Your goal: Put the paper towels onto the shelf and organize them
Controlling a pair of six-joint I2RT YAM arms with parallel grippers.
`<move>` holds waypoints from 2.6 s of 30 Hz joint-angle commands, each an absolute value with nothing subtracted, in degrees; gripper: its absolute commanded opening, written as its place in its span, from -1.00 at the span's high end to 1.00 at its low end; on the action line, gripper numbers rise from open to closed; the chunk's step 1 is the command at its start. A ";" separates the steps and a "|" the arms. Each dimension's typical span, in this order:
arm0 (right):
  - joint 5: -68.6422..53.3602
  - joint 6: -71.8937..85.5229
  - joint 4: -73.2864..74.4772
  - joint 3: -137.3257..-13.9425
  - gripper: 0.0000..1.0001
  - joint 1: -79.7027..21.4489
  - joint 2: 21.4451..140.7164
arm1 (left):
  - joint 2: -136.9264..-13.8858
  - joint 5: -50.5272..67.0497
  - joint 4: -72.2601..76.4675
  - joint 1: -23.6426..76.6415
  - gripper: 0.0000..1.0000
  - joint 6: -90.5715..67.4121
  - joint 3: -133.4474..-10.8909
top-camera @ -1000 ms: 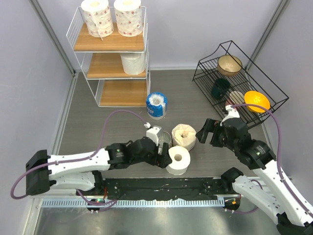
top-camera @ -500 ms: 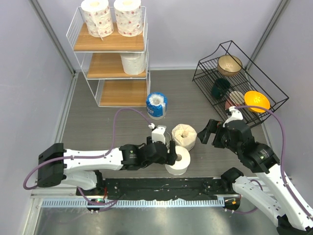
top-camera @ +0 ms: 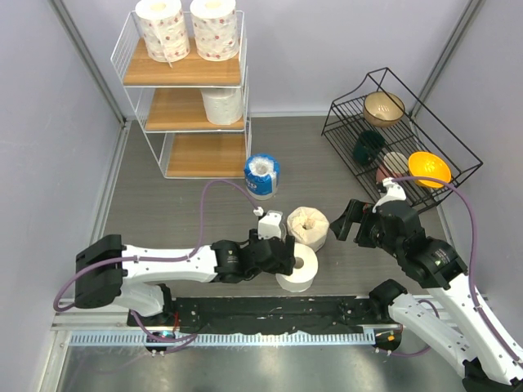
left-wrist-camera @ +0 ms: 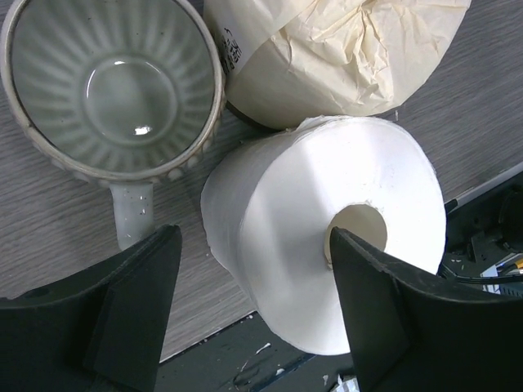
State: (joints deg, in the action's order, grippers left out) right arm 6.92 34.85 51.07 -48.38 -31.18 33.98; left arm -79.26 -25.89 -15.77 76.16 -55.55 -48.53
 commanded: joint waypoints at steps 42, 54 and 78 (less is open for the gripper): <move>7.03 35.42 49.92 -51.77 -0.96 -31.46 34.72 | -50.78 -36.40 -30.06 44.69 0.41 -34.91 -67.22; 7.47 35.16 51.42 -53.61 -0.96 -31.38 34.72 | -61.87 -17.59 -22.86 16.89 0.42 -30.32 -79.10; 7.91 34.98 52.29 -52.56 -0.96 -31.46 34.98 | -75.58 -10.28 -16.00 7.21 0.44 -31.03 -88.68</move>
State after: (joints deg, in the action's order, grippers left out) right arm 7.27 34.85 52.38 -51.42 -31.18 34.87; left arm -75.72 -11.31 -23.62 7.94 -31.00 -85.32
